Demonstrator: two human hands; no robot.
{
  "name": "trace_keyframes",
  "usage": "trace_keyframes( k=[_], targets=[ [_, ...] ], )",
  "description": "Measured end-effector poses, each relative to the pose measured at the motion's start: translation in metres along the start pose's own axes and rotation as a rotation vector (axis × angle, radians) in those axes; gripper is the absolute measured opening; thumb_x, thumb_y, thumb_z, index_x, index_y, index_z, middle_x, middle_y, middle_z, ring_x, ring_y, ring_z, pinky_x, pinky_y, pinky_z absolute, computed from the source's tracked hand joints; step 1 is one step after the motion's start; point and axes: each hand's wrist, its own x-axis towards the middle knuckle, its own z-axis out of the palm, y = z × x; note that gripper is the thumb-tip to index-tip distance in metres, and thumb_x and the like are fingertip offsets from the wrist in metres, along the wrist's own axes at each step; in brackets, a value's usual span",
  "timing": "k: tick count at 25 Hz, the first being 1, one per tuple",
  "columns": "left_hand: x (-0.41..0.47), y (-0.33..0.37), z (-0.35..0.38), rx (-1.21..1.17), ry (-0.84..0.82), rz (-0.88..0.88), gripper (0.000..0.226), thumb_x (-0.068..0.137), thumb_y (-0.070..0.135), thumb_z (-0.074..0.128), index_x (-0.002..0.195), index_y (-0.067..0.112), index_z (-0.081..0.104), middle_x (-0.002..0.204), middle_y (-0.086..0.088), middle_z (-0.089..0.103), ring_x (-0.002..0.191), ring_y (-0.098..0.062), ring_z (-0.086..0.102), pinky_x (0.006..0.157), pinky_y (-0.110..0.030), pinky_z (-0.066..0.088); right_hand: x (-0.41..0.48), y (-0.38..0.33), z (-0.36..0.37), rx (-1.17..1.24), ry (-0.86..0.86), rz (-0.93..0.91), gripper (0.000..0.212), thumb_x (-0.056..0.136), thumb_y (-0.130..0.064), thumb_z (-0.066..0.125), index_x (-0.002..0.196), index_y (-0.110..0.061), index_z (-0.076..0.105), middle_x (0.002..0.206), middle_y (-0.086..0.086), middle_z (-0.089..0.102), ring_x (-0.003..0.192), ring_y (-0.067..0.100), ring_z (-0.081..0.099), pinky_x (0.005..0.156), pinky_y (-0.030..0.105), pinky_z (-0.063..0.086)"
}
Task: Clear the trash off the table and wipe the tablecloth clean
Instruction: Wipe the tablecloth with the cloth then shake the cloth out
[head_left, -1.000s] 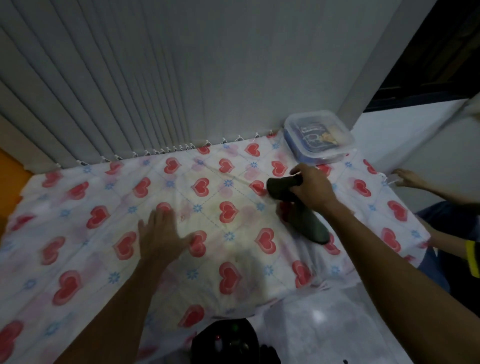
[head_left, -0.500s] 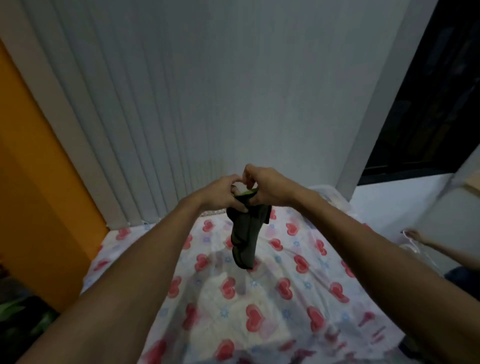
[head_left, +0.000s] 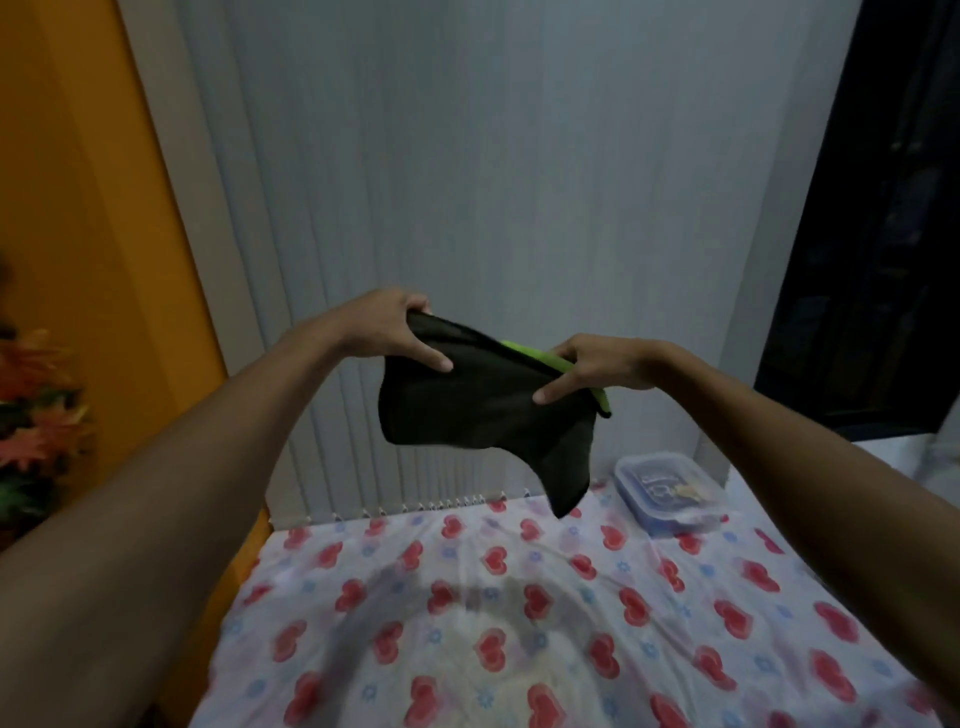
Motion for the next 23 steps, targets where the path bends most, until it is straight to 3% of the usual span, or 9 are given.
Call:
trace_keyframes(
  k=[2,5,10,12,15,20,23],
  targets=[
    [-0.008,-0.003,-0.017,-0.03,0.05,0.02,0.041,0.081,0.056,0.077,0.078,0.021,0.057,0.078,0.001,0.059,0.071,-0.015,0.054,0.061,-0.03,0.036,-0.002,-0.004,-0.01,0.002,0.091,-0.025,0.04,0.08,-0.045,0.079,0.111,-0.022,0.068,0.11,0.002,0.072,0.1,0.021,0.07,0.091,0.041,0.059],
    [-0.019,-0.008,-0.035,-0.008,0.128,0.065,0.036,0.095,0.048,0.065,0.082,0.014,0.061,0.081,-0.003,0.059,0.076,-0.019,0.054,0.063,-0.029,0.037,-0.004,-0.012,-0.02,0.012,0.217,-0.076,0.031,0.089,-0.037,0.072,0.112,-0.02,0.059,0.113,0.007,0.066,0.098,0.021,0.064,0.084,0.04,0.056],
    [-0.034,-0.022,-0.06,-0.038,0.161,0.049,0.03,0.092,0.049,0.066,0.087,0.02,0.068,0.088,-0.003,0.065,0.083,-0.019,0.061,0.07,-0.033,0.044,-0.014,-0.021,-0.03,0.011,0.221,-0.126,0.023,0.096,-0.032,0.065,0.1,-0.009,0.064,0.092,0.004,0.065,0.084,0.015,0.058,0.074,0.032,0.046],
    [-0.037,-0.025,-0.063,-0.058,0.151,0.037,0.029,0.091,0.049,0.068,0.09,0.021,0.07,0.092,-0.004,0.067,0.087,-0.02,0.063,0.072,-0.034,0.045,-0.015,-0.023,-0.03,-0.092,0.28,-0.114,0.014,0.095,-0.022,0.061,0.099,-0.009,0.066,0.089,0.004,0.064,0.084,0.018,0.058,0.072,0.033,0.046],
    [-0.039,-0.024,-0.062,-0.051,0.166,0.035,0.03,0.094,0.044,0.066,0.098,0.014,0.072,0.096,-0.007,0.068,0.09,-0.022,0.063,0.07,-0.032,0.044,-0.012,-0.031,-0.027,-0.374,0.461,-0.089,0.017,0.09,-0.019,0.062,0.106,-0.012,0.062,0.097,0.005,0.064,0.089,0.023,0.06,0.069,0.033,0.046],
    [-0.041,-0.034,-0.065,-0.032,0.212,-0.006,0.038,0.097,0.046,0.061,0.099,0.009,0.071,0.099,-0.015,0.068,0.095,-0.033,0.064,0.084,-0.051,0.053,-0.015,-0.036,-0.031,-0.288,0.57,-0.129,0.018,0.086,-0.017,0.065,0.101,-0.017,0.055,0.092,0.002,0.061,0.084,0.021,0.058,0.061,0.028,0.043],
    [-0.041,-0.037,-0.066,-0.036,0.225,0.008,0.04,0.097,0.047,0.062,0.097,0.009,0.072,0.096,-0.015,0.068,0.093,-0.033,0.065,0.084,-0.052,0.053,-0.013,-0.041,-0.032,-0.216,0.672,-0.185,0.012,0.089,-0.014,0.06,0.097,-0.018,0.053,0.088,0.0,0.06,0.078,0.016,0.055,0.059,0.025,0.04]
  ],
)
